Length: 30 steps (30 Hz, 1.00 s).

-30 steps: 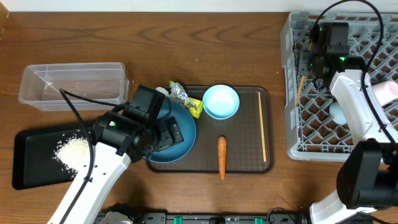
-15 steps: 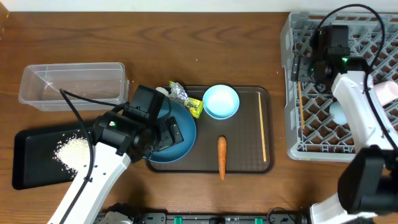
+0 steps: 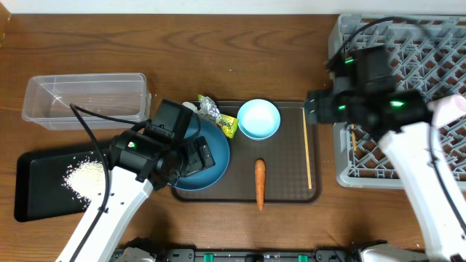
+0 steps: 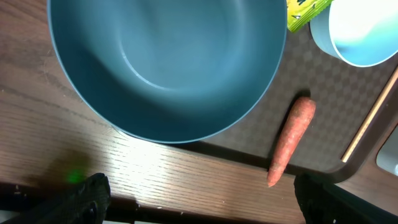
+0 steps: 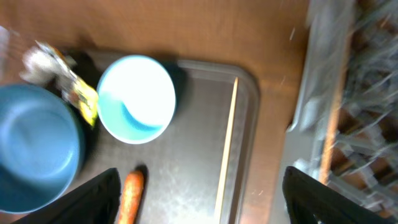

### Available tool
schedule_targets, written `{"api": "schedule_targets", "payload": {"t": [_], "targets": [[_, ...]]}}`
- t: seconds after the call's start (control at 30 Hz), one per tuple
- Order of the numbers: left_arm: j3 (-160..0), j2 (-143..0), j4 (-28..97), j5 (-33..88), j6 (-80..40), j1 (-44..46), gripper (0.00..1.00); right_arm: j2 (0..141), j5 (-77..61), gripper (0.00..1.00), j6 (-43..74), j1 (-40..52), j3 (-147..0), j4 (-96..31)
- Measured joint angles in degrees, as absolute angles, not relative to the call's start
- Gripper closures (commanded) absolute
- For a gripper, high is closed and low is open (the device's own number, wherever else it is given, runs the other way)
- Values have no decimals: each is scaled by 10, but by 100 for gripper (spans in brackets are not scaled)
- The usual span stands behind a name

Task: Sort waste into correct bins and load items into the dishwasher rack
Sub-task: 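Return the right gripper to the tray and grasp the second chopstick, then carry the second chopstick into the dish rack with the right gripper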

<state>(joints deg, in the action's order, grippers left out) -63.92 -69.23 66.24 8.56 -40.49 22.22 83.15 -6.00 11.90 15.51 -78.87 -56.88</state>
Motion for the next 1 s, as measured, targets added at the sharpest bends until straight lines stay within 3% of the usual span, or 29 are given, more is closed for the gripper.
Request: {"api": "schedule_targets", "payload": {"t": [0.4, 0.87, 0.93, 1.0], "targets": [[-639, -692, 662, 86, -405, 222, 2, 991, -15, 39, 231, 229, -656, -459], [-639, -692, 662, 86, -405, 222, 2, 1086, 20, 42, 271, 231, -660, -430], [-639, -692, 662, 86, -405, 222, 2, 1087, 22, 56, 272, 231, -663, -429], [-639, -692, 662, 86, -405, 222, 2, 1089, 24, 84, 277, 231, -665, -425]]}}
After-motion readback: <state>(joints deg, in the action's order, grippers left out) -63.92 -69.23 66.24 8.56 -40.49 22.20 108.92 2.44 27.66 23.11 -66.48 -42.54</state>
